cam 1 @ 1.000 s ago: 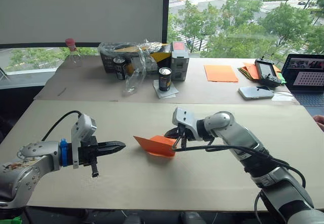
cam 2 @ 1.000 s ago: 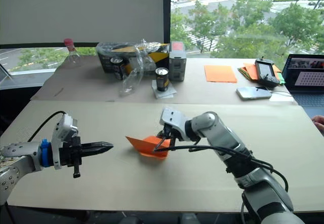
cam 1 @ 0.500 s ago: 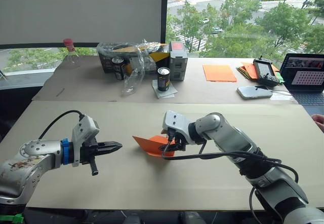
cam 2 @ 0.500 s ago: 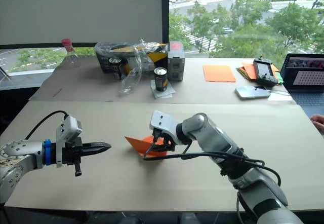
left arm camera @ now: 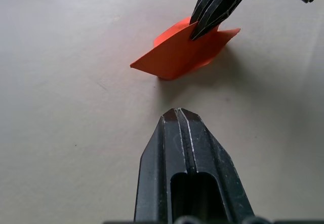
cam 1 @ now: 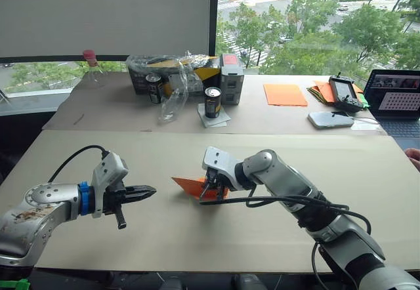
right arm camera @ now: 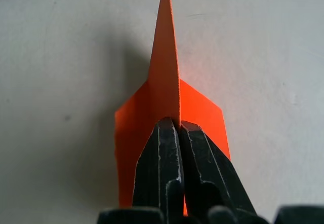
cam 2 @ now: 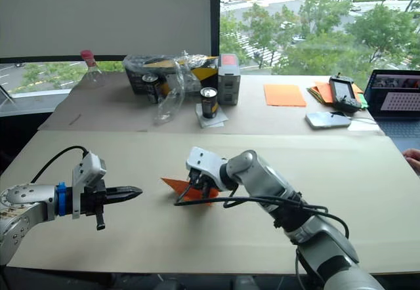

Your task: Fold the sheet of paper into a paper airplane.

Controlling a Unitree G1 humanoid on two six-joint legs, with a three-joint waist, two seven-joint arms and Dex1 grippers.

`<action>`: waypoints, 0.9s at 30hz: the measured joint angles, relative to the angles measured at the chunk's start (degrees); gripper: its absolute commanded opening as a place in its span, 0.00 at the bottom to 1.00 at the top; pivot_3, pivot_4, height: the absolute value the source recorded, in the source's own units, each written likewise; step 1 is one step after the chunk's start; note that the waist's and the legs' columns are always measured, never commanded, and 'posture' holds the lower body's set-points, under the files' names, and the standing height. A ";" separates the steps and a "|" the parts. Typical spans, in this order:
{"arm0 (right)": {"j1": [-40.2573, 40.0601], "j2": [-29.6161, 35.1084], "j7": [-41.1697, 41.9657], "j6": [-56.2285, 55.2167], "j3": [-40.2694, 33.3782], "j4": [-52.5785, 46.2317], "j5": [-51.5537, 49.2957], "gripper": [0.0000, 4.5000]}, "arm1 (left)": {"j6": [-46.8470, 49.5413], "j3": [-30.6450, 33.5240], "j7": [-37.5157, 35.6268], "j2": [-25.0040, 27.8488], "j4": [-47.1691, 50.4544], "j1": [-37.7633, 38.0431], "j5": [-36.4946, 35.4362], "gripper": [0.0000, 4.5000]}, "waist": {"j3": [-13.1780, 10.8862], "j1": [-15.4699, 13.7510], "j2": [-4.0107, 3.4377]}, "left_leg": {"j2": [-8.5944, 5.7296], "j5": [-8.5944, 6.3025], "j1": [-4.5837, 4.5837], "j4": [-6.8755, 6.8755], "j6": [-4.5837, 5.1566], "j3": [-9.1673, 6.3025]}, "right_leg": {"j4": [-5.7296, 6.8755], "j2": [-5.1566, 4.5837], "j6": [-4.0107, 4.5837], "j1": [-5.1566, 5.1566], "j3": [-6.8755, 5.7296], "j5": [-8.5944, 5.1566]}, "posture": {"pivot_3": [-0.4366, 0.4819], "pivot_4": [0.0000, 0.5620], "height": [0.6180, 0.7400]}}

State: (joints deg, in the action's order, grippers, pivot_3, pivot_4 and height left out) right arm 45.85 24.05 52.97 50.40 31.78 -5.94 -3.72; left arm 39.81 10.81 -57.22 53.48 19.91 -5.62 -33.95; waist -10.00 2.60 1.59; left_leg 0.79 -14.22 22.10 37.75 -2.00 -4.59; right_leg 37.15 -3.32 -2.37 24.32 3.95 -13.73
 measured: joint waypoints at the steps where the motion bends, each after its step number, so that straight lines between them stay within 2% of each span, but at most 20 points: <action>1: -0.28 -0.05 -0.32 0.98 -0.76 -0.34 -0.48 0.01 | -0.18 -0.13 -0.06 -0.14 -0.42 -0.62 0.03 0.00 | 0.00 -0.03 0.00 | 0.00 0.00 0.00 0.01 0.00 -0.01 | 0.00 0.00 0.00 0.00 -0.01 0.00 | 0.48 0.27 0.93; 6: -0.91 0.57 -3.13 4.35 -8.73 -0.91 -3.27 0.01 | -0.99 -1.48 -0.52 -1.29 -2.15 -2.97 0.37 0.00 | 0.00 -0.17 0.00 | -0.01 0.00 0.03 0.01 0.00 -0.02 | 0.01 0.00 0.00 0.00 -0.02 0.00 | 0.48 0.27 0.93; 11: -1.36 9.50 -8.18 2.91 -20.77 7.43 -2.63 0.01 | -2.09 -3.24 -0.60 -2.90 -5.91 -6.94 1.27 0.00 | 0.00 -0.78 0.01 | -0.11 0.00 0.05 0.06 0.00 0.06 | -0.11 -0.10 -0.07 -0.06 0.02 0.04 | 0.48 0.27 0.93; 15: 5.93 11.65 -16.51 -1.52 -28.00 27.86 -0.97 0.01 | -2.32 -6.52 -0.33 -5.51 -7.54 -10.25 2.56 0.00 | -0.03 0.22 -0.04 | -0.08 0.00 0.04 0.04 0.01 0.09 | -0.05 -0.07 -0.02 0.00 0.05 0.08 | 0.48 0.27 0.93; 19: 15.38 13.54 -24.29 -10.26 -35.04 49.05 0.01 0.01 | -5.57 -9.25 1.78 -6.76 -10.58 -11.16 7.47 0.00 | -0.04 1.03 -0.05 | -0.04 0.00 0.02 -0.06 0.01 0.10 | -0.08 -0.03 -0.01 0.00 0.07 0.08 | 0.48 0.27 0.93; 23: 18.00 13.57 -26.84 -17.49 -35.77 63.24 1.09 0.01 | -8.37 -10.26 4.86 -8.95 -13.47 -12.61 11.18 0.00 | -0.04 1.46 -0.05 | -0.08 0.00 0.05 -0.04 0.01 0.12 | -0.10 -0.07 -0.02 -0.02 0.12 0.08 | 0.48 0.27 0.93; 27: 18.28 13.61 -26.51 -21.22 -35.09 71.32 2.88 0.01 | -8.26 -9.52 6.36 -10.16 -14.57 -12.99 11.25 0.00 | -0.05 1.49 -0.07 | -0.09 0.00 0.09 -0.03 0.01 0.12 | -0.09 -0.08 -0.04 0.01 0.14 0.09 | 0.48 0.27 0.93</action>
State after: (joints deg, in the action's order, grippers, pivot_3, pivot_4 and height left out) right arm 64.13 37.66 26.47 29.19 -3.31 65.38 -0.84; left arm 31.55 1.29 -50.87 43.32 5.34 -18.60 -22.70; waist -10.04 4.09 1.52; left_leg 0.70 -14.21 22.19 37.72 -1.99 -4.47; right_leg 37.07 -3.40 -2.41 24.33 4.09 -13.64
